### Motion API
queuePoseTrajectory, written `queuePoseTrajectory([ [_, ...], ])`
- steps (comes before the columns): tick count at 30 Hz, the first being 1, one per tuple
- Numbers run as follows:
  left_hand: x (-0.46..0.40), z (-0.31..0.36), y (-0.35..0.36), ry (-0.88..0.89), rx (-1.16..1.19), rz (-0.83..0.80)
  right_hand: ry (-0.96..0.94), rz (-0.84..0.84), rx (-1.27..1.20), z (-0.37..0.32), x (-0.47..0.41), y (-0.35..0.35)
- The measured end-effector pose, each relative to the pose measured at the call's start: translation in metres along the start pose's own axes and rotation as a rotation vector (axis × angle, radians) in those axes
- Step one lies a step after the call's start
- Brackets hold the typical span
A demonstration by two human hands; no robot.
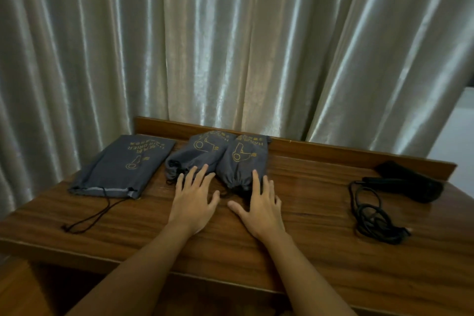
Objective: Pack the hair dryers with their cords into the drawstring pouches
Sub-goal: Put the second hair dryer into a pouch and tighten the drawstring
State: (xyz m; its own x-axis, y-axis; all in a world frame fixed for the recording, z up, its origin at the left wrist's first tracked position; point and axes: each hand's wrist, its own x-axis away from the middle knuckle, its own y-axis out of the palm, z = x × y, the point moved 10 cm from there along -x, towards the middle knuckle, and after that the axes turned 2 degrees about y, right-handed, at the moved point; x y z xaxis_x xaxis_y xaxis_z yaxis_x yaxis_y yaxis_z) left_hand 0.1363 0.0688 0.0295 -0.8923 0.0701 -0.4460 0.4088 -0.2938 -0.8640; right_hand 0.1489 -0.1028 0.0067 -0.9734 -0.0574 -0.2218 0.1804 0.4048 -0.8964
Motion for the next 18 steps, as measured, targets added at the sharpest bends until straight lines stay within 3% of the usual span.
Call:
queuePoseTrajectory([
  [5,0.008,0.006,-0.018,0.024,0.027,0.101,-0.013,0.073,0.063,0.028,0.039,-0.025],
  [10,0.01,0.011,-0.024,0.049,0.027,0.111,0.074,0.201,0.366,0.098,0.058,-0.078],
  [15,0.007,0.015,-0.021,0.067,0.036,0.092,0.454,0.202,0.459,0.205,0.071,-0.13],
  [18,0.005,0.017,-0.018,0.065,0.037,0.073,0.612,0.144,0.458,0.23,0.072,-0.135],
])
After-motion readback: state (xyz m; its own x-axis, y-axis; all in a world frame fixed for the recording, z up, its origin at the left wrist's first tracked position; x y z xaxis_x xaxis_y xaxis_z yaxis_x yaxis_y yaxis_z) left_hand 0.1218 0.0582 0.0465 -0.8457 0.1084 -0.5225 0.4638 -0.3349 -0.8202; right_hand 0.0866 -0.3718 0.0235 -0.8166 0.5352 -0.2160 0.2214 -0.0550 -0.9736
